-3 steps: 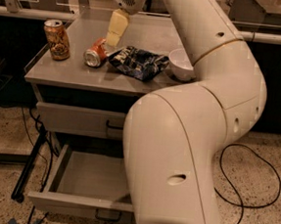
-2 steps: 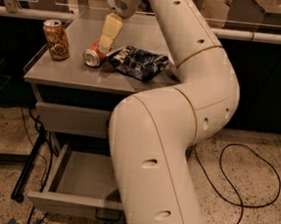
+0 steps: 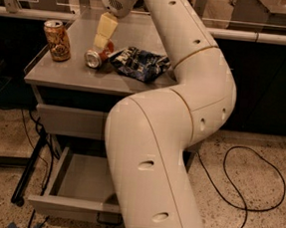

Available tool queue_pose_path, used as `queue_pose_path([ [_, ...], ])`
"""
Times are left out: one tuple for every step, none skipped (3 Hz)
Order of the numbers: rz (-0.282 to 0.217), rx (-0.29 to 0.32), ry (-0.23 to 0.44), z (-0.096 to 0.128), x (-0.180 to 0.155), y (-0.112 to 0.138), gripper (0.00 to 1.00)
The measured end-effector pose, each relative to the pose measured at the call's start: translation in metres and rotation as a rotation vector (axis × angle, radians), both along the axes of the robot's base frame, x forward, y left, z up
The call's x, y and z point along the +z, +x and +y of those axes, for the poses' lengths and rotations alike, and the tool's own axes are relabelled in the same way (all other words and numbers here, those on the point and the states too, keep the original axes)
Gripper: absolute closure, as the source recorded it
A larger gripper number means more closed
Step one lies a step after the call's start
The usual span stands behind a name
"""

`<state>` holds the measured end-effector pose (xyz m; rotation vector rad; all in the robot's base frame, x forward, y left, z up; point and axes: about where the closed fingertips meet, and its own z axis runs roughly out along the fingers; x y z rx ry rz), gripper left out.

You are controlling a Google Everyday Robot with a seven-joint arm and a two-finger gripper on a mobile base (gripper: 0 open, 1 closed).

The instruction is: Place coke can into middle drawer

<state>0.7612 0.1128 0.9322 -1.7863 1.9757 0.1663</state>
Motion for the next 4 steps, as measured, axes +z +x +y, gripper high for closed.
queue_pose_path([
  [-0.003,0.033,0.013,0.022,-0.004,0.002,0.0],
  [0.017,0.041,0.024,0.049,-0.031,0.013,0.0],
  [0.011,0.034,0.035,0.051,-0.033,0.018,0.0],
  [0.018,-0.002,0.046,0.04,-0.039,0.025,0.0],
])
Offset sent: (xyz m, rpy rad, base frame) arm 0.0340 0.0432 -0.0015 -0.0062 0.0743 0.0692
